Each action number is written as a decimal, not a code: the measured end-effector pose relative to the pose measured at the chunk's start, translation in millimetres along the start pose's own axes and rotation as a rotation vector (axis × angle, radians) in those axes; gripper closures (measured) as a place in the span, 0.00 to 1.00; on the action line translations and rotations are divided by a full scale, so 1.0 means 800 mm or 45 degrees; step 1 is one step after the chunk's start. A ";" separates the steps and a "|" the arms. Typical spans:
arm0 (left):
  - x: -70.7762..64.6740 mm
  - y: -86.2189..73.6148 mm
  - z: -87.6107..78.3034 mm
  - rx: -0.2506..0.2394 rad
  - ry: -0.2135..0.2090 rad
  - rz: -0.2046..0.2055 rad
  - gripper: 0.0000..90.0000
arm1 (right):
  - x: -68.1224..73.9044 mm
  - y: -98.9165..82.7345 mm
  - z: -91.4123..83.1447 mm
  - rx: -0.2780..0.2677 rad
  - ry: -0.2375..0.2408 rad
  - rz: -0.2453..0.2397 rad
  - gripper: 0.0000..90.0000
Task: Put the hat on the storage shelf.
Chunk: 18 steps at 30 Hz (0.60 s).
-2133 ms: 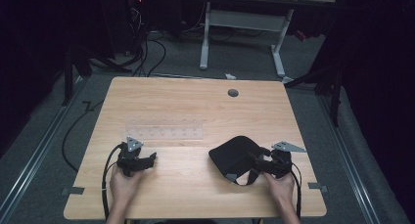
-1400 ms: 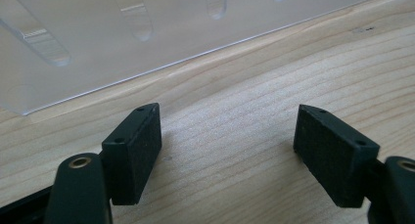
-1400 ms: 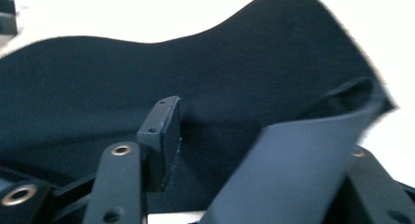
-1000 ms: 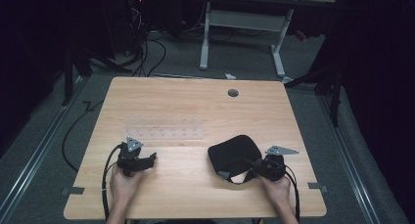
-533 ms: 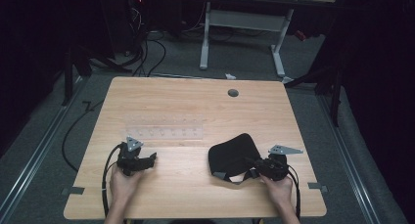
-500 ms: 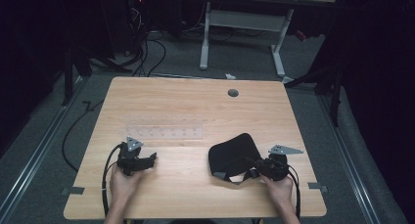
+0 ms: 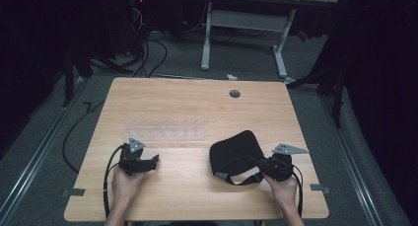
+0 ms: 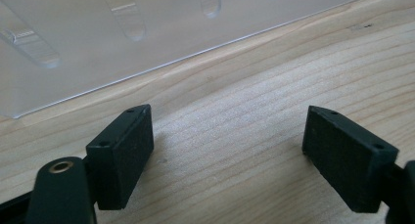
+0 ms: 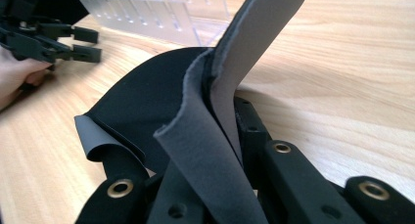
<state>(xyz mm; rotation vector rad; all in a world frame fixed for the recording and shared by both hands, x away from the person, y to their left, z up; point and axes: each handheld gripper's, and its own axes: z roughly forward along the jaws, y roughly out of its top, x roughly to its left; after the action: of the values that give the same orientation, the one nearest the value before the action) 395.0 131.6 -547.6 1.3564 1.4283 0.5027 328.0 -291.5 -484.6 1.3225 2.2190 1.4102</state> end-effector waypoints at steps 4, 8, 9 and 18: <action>-0.006 -0.001 -0.003 0.013 -0.040 0.008 0.25 | 0.014 0.006 -0.001 -0.011 0.015 -0.028 0.95; -0.016 0.001 -0.012 -0.004 -0.114 0.003 0.25 | 0.021 0.009 0.000 -0.013 0.031 -0.024 0.95; -0.019 0.002 -0.015 -0.007 -0.136 -0.002 0.25 | 0.023 0.010 0.000 -0.014 0.036 -0.025 0.95; -0.039 0.002 -0.028 0.004 -0.255 -0.016 0.28 | 0.031 0.014 0.006 -0.012 0.065 -0.013 0.95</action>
<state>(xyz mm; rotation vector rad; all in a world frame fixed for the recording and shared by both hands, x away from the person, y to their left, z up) 370.1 111.9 -526.0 1.3600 1.2735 0.3461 323.0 -267.8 -471.3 1.2844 2.2449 1.4647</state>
